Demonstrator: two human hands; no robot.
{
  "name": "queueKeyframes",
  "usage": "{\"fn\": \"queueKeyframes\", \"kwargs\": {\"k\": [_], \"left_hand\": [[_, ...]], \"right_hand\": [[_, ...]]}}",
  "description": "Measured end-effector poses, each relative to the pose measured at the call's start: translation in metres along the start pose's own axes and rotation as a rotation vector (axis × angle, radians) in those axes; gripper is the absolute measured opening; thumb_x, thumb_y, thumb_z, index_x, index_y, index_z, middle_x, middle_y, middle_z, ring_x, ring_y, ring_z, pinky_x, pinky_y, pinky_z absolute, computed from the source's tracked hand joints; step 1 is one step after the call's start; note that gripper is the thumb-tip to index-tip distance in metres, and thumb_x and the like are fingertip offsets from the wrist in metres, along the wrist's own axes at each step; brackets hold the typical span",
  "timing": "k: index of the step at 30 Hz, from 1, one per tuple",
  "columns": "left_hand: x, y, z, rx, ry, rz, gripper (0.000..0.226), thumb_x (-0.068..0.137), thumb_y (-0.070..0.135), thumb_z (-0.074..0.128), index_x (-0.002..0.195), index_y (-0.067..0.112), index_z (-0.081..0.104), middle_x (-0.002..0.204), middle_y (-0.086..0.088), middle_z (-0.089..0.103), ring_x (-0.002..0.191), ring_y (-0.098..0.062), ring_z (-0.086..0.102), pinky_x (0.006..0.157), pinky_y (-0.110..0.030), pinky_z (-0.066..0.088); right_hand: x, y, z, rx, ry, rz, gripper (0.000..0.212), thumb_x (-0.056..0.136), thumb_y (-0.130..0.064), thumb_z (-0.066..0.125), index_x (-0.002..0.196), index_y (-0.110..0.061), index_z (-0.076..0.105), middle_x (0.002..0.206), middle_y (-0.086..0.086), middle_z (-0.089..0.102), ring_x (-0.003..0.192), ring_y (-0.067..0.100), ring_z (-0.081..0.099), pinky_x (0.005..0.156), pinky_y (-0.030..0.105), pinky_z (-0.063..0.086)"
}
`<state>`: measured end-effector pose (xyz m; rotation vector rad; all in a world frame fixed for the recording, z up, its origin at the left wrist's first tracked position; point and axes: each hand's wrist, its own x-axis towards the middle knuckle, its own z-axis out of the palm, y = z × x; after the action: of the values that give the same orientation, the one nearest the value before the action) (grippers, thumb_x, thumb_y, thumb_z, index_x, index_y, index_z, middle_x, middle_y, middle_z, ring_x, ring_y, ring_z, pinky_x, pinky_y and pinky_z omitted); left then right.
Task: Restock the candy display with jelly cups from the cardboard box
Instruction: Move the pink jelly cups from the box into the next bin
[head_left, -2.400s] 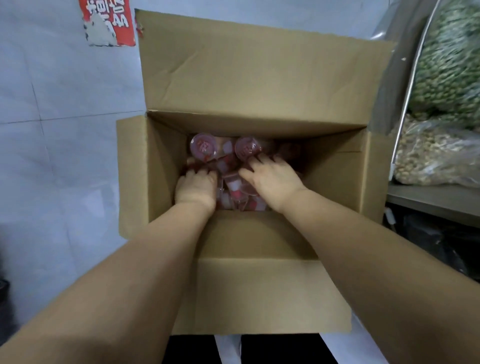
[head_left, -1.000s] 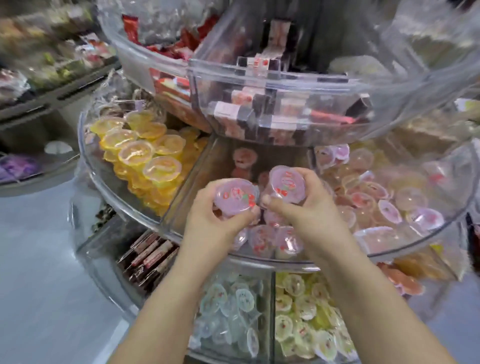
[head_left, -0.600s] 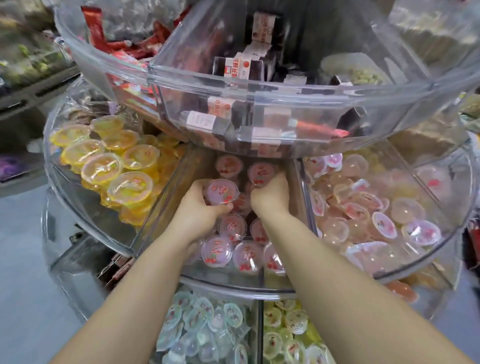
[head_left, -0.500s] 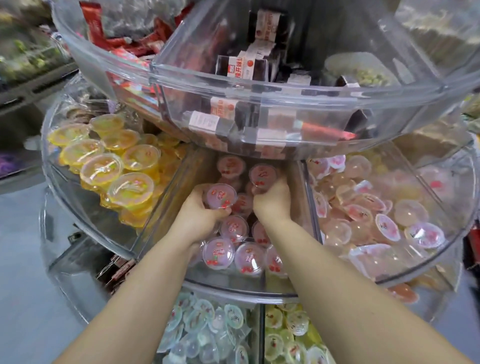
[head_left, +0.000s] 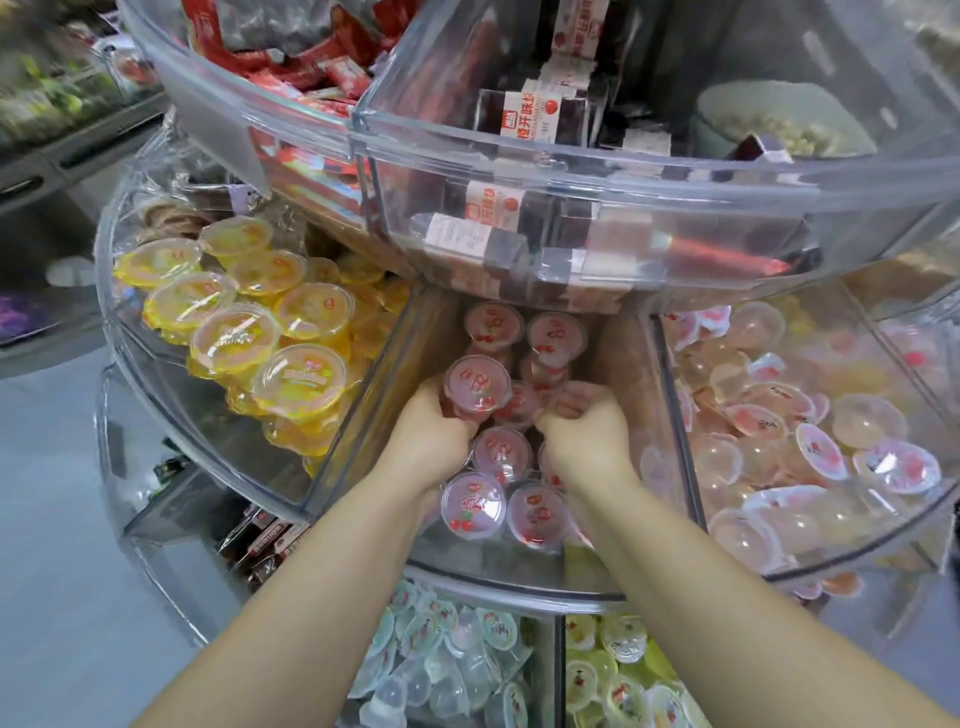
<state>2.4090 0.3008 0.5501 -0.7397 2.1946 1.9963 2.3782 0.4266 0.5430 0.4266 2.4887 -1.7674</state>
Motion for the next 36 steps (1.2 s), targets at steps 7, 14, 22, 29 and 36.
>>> {"fn": "queueKeyframes", "kwargs": {"k": [7, 14, 22, 29, 36], "left_hand": [[-0.017, -0.01, -0.013, -0.214, -0.095, -0.067, 0.066, 0.073, -0.024, 0.033, 0.13, 0.009, 0.045, 0.111, -0.001, 0.063, 0.107, -0.012, 0.059, 0.087, -0.026, 0.047], [-0.01, -0.001, -0.008, -0.148, -0.088, -0.015, 0.074, 0.073, -0.024, 0.034, 0.138, 0.011, 0.039, 0.108, -0.006, 0.061, 0.112, -0.027, 0.057, 0.086, -0.028, 0.051], [-0.011, -0.004, -0.009, -0.154, -0.137, -0.017, 0.075, 0.073, -0.021, 0.039, 0.137, 0.019, 0.039, 0.108, -0.001, 0.065, 0.094, -0.01, 0.061, 0.069, -0.017, 0.047], [-0.014, -0.004, -0.01, -0.08, -0.156, 0.056, 0.074, 0.079, -0.015, 0.041, 0.132, 0.036, 0.039, 0.117, 0.008, 0.063, 0.116, -0.012, 0.056, 0.1, -0.033, 0.042], [-0.045, 0.01, -0.031, -0.008, -0.189, 0.118, 0.064, 0.086, -0.002, 0.05, 0.134, 0.038, 0.038, 0.127, 0.008, 0.055, 0.118, -0.003, 0.053, 0.105, -0.031, 0.04]], "right_hand": [[-0.001, -0.016, 0.023, -0.249, -0.356, -0.219, 0.04, 0.078, -0.02, 0.073, 0.115, -0.014, 0.061, 0.11, 0.003, 0.068, 0.102, 0.018, 0.062, 0.087, 0.029, 0.048], [0.008, -0.018, 0.044, -0.255, -0.232, -0.193, 0.04, 0.076, -0.022, 0.071, 0.108, -0.008, 0.053, 0.106, 0.011, 0.067, 0.098, 0.026, 0.062, 0.079, 0.03, 0.047], [0.01, -0.02, 0.027, -0.334, -0.364, -0.141, 0.043, 0.07, -0.02, 0.076, 0.106, -0.006, 0.057, 0.1, 0.008, 0.069, 0.095, 0.023, 0.065, 0.084, 0.036, 0.053], [0.006, -0.014, 0.009, -0.277, -0.434, -0.093, 0.05, 0.083, -0.019, 0.067, 0.128, -0.008, 0.05, 0.111, 0.006, 0.067, 0.103, 0.019, 0.062, 0.095, 0.037, 0.049], [-0.011, -0.025, -0.005, -0.073, -0.396, 0.007, 0.03, 0.084, -0.013, 0.065, 0.112, -0.009, 0.054, 0.086, 0.004, 0.067, 0.078, 0.014, 0.062, 0.063, 0.021, 0.047]]}}
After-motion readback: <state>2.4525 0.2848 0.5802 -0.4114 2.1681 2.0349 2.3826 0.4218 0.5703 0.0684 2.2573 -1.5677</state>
